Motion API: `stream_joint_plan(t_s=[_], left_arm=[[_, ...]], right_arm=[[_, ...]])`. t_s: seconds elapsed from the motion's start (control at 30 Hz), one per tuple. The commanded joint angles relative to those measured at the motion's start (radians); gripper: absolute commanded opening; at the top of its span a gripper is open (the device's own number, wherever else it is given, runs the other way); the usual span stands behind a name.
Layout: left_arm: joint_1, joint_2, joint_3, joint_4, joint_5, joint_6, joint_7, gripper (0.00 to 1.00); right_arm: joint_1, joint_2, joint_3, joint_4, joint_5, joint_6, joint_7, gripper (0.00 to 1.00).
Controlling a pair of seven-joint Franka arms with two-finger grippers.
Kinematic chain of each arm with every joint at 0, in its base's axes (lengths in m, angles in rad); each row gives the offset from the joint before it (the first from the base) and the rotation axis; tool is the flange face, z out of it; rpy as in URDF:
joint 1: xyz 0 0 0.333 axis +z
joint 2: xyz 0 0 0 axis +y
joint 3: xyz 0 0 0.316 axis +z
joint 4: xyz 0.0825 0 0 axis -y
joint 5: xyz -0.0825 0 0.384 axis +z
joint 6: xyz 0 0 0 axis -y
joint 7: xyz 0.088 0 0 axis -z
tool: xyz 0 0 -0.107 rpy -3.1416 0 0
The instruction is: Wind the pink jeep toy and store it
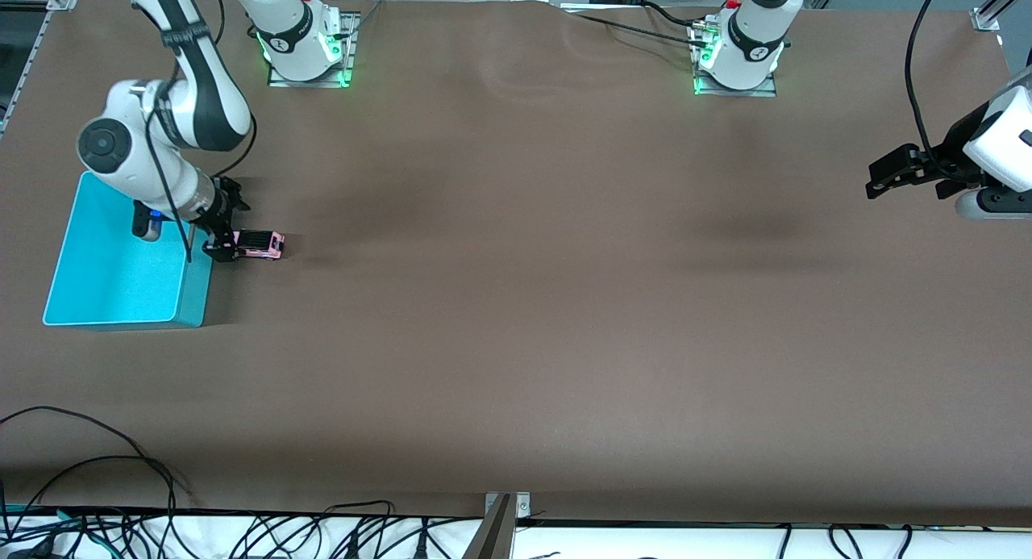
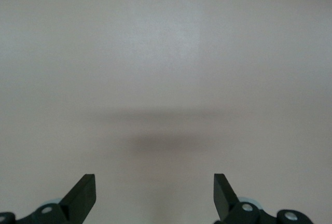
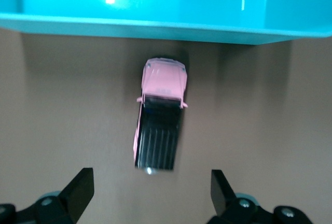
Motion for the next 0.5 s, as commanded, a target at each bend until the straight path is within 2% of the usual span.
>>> stream_joint_plan(t_s=[0.0, 0.2, 0.47], left_arm=[[-0.002, -0.015, 0.008, -0.016, -0.014, 0.004, 0.015, 1.0], [-0.002, -0.015, 0.005, -0.016, -0.014, 0.004, 0.014, 1.0], [-0.002, -0.009, 0.007, -0.014, -0.014, 0.004, 0.015, 1.0]], right_arm=[[-0.005, 0.039, -0.003, -0.056, -0.009, 0.137, 0.035, 1.0], [-0.005, 0.093, -0.014, -0.06, -0.009, 0.197, 0.035, 1.0], [-0.002, 0.116, -0.026, -0.066, -0.009, 0.214, 0.035, 1.0]])
